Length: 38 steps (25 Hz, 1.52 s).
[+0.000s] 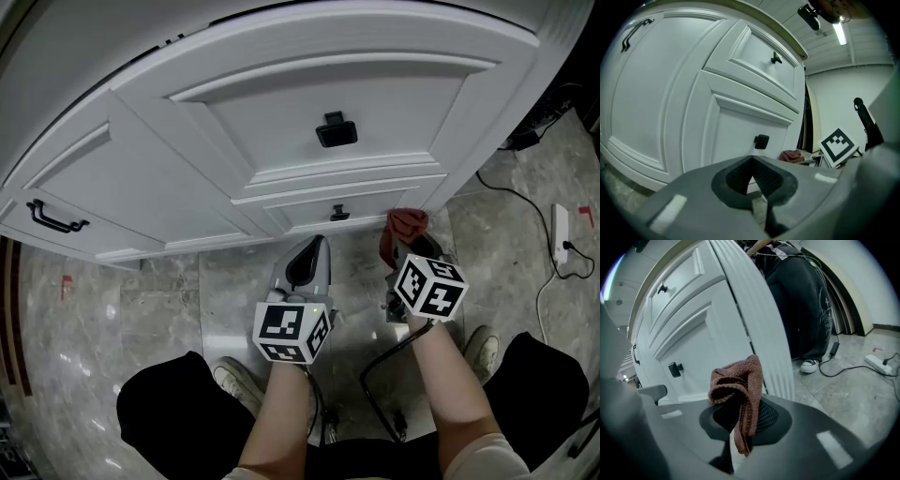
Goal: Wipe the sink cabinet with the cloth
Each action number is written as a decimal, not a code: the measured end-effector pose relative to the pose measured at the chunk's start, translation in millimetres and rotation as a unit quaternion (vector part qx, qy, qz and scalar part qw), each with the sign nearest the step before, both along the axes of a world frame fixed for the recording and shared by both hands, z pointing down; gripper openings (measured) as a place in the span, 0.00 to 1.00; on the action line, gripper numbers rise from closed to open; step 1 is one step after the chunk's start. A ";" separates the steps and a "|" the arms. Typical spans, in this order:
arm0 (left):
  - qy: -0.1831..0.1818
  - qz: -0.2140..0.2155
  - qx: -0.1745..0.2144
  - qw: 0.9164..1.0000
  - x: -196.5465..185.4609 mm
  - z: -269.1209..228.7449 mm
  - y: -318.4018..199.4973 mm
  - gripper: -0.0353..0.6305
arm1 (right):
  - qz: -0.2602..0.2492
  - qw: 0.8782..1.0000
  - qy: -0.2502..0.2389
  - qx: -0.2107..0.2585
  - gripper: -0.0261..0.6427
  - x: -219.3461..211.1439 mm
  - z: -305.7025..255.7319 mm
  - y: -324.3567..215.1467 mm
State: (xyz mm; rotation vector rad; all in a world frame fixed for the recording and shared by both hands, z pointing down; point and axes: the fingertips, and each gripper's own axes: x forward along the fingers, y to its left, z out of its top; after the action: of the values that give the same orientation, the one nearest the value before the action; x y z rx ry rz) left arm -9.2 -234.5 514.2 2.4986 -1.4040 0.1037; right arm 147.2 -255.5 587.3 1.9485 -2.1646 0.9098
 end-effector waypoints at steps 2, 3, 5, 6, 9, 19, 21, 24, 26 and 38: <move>-0.002 0.007 -0.003 1.000 8.5 3.4 2.5 0.05 | 0.016 1.000 0.001 -0.009 0.16 16.1 4.6 1.3; -0.007 0.013 -0.002 1.000 13.5 3.9 3.3 0.05 | 0.024 1.000 -0.002 -0.012 0.16 23.1 6.2 2.0; -0.021 0.027 0.003 0.999 21.7 2.8 4.5 0.05 | 0.033 0.999 -0.009 -0.015 0.16 33.1 6.5 3.6; -0.025 0.031 0.005 0.999 24.3 1.8 5.2 0.05 | 0.034 0.999 -0.010 -0.014 0.16 35.7 4.7 4.6; -0.021 0.032 0.007 0.999 27.9 -1.5 7.1 0.05 | 0.019 1.000 -0.006 0.004 0.16 33.2 -8.7 9.3; 0.030 0.023 0.098 0.994 37.5 -103.7 52.5 0.05 | -0.044 0.990 0.037 0.127 0.16 1.6 -124.1 60.6; 0.035 0.015 0.116 0.992 33.5 -124.3 69.9 0.05 | -0.048 0.989 0.027 0.139 0.16 -5.6 -143.5 74.8; 0.050 -0.001 0.136 0.990 24.2 -150.5 94.6 0.05 | -0.050 0.984 0.017 0.172 0.16 -13.7 -172.8 99.8; 0.057 -0.009 0.150 0.987 18.6 -166.9 111.1 0.05 | -0.045 0.978 0.025 0.203 0.16 -16.6 -192.3 117.4; 0.016 -0.023 0.189 0.982 -2.6 -203.9 224.1 0.05 | -0.083 0.966 0.069 0.235 0.16 -44.6 -231.0 215.2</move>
State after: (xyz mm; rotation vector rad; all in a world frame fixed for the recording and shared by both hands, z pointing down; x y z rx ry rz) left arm -11.8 -10.5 310.3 2.7458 -1.5930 -0.2345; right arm 102.6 -40.3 356.4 1.8876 -2.5823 0.2345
